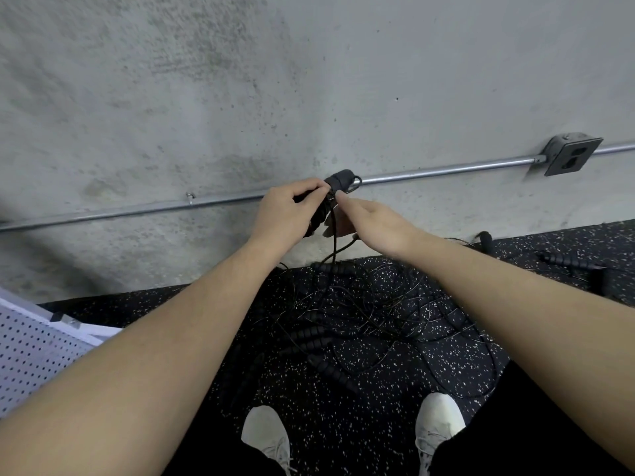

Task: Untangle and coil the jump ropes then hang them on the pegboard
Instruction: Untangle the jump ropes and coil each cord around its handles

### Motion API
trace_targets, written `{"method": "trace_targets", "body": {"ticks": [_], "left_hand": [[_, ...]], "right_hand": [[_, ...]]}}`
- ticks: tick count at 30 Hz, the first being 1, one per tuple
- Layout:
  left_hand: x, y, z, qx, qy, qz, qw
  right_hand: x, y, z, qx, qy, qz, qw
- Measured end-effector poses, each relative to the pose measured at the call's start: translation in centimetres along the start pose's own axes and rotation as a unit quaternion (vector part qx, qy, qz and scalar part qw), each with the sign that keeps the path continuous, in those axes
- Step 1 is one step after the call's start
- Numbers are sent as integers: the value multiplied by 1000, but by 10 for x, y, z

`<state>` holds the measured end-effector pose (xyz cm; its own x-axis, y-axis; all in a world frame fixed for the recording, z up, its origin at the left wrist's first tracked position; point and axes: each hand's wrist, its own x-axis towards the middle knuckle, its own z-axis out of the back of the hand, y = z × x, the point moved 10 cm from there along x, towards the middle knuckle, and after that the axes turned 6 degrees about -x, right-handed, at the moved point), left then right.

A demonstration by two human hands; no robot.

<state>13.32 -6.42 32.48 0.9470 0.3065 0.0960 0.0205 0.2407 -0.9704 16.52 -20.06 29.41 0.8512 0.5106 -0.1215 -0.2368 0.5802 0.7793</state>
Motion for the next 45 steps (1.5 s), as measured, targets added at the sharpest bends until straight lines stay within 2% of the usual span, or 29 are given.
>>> {"method": "trace_targets", "body": {"ticks": [4, 6, 9, 14, 18, 21, 26, 28, 33, 37, 40, 45], "left_hand": [[-4, 10, -2, -91, 1, 70, 993], [-5, 16, -1, -149, -13, 109, 983], [-6, 20, 4, -226, -32, 142, 963], [-9, 16, -5, -310, 20, 164, 936], [-15, 13, -22, -357, 72, 188, 912], [-17, 10, -28, -387, 77, 198, 897], [-25, 6, -35, -430, 86, 217, 872], [-27, 5, -37, -399, 121, 213, 884], [-29, 3, -32, -196, 188, 159, 949], [-30, -4, -27, -90, 211, 120, 966], [-29, -10, -26, -84, 210, 101, 969], [-30, -14, -31, -148, 173, 91, 970]], "right_hand": [[-4, -2, -12, 199, 64, -44, 977], [-6, -5, -14, 244, 82, -74, 964], [-10, -4, -15, 240, 114, -74, 961], [-13, 2, -2, 192, 100, -32, 976], [-14, 3, 17, 161, 45, -11, 986], [-14, 2, 31, 124, -15, -3, 992], [-19, 5, 39, 106, -42, -8, 993], [-22, 5, 46, 91, -58, 8, 994], [-29, -3, 45, 99, -33, 26, 994], [-29, -4, 43, 114, -15, 36, 993], [-30, -2, 36, 139, 20, 51, 989], [-25, -2, 35, 260, 17, 40, 965]]}}
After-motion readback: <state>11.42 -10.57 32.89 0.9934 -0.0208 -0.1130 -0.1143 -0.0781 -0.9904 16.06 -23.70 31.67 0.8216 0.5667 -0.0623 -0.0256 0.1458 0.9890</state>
